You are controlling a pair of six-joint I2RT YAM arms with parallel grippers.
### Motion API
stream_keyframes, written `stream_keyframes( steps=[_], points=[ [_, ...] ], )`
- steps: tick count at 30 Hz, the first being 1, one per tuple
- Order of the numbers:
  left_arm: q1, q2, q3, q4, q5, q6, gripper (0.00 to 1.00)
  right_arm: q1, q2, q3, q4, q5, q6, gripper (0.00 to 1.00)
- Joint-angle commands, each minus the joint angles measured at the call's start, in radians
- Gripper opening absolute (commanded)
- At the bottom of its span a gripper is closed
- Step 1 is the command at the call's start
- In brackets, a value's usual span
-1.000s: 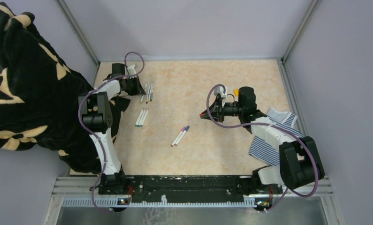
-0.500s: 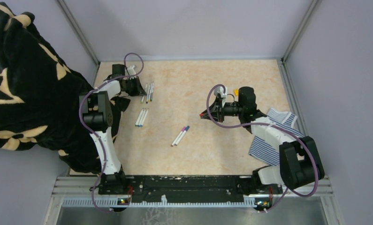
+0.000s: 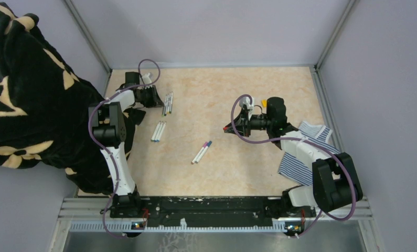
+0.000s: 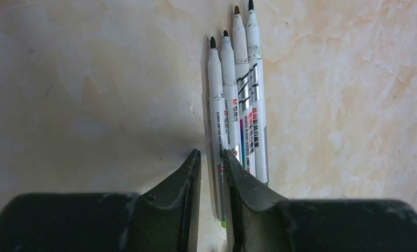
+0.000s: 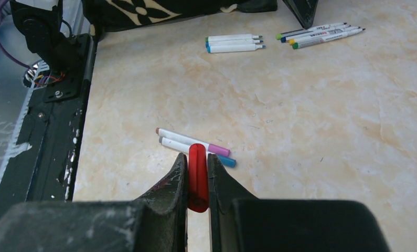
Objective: Open the pen caps
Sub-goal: Place the pen at the center of the board, then adjust the pen at the center of the board.
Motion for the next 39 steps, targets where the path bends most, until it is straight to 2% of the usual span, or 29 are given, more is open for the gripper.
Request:
stream_keyframes(
  steps=[1, 12, 21, 24, 30, 36, 39],
  points=[
    [0.011, 0.018, 0.022, 0.011, -0.002, -0.007, 0.27, -0.007, -0.029, -0.008, 0.054, -0.021, 0.007, 0.0],
    [0.015, 0.0, 0.021, 0.017, 0.02, -0.003, 0.28, -0.007, -0.028, -0.008, 0.055, -0.017, 0.008, 0.0],
    [0.015, -0.035, 0.006, 0.033, 0.055, 0.002, 0.4, -0.007, -0.028, -0.008, 0.057, -0.013, 0.01, 0.0],
    [0.014, -0.058, -0.007, 0.043, 0.012, 0.002, 0.5, -0.007, -0.028, -0.008, 0.057, -0.013, 0.01, 0.0],
    [-0.001, -0.118, -0.025, 0.048, -0.087, 0.014, 0.79, -0.007, -0.026, -0.008, 0.057, -0.009, 0.01, 0.0],
    [-0.065, -0.175, -0.039, 0.057, -0.236, 0.063, 0.98, -0.007, -0.026, -0.008, 0.057, -0.007, 0.01, 0.0],
    [-0.126, -0.182, -0.037, 0.054, -0.347, 0.091, 1.0, -0.007, -0.026, -0.008, 0.057, -0.005, 0.01, 0.0]
  ],
)
